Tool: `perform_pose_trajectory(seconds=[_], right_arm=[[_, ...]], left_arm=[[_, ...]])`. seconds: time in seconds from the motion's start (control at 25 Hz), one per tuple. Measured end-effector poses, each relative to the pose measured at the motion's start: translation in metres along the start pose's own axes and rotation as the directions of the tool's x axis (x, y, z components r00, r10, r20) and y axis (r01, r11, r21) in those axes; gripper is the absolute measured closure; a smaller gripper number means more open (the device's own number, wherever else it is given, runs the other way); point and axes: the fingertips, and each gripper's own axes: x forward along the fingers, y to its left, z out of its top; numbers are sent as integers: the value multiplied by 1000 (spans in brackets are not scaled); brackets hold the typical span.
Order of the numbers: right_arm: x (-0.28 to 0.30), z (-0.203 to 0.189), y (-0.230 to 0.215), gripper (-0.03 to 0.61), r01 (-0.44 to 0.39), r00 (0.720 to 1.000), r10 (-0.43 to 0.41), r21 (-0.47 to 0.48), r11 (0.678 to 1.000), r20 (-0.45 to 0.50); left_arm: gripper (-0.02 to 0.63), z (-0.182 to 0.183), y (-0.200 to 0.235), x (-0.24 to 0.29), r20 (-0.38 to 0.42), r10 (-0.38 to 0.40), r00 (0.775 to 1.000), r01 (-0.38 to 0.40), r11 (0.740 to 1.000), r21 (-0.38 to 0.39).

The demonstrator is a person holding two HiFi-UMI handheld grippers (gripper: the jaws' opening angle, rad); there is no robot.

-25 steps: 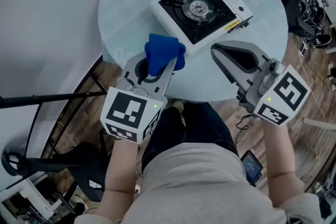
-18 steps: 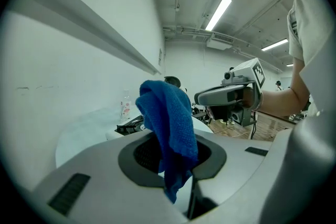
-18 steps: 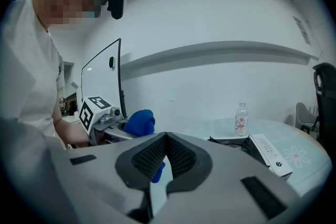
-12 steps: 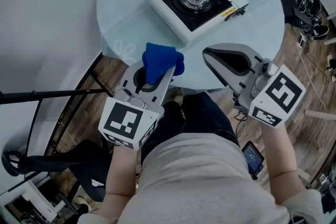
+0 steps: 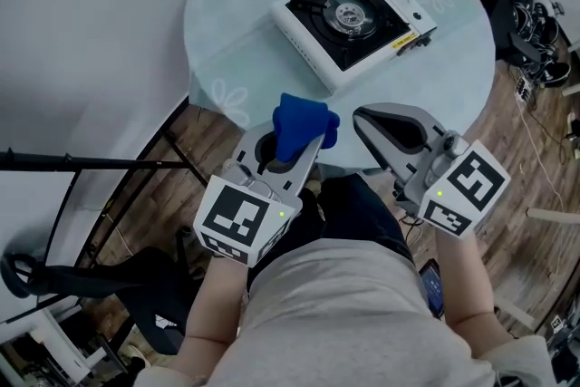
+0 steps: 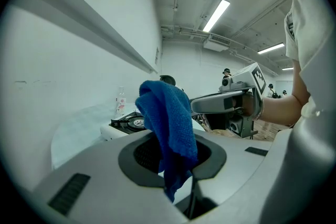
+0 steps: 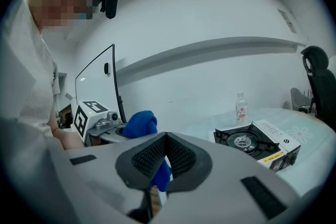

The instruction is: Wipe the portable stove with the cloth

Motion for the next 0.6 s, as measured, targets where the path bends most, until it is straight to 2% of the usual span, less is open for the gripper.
perform_pose_trajectory(seconds=[0.32,0.6], right_arm=[[-2,3,-2,557,39,998,-44,88,995,54],[-5,1,0,557,61,997,-64,88,994,42]], left_arm=[[525,-2,-5,-3,8,-37,999,37,999,-9],[525,-1,-7,-3,7,-47,999,47,999,8]])
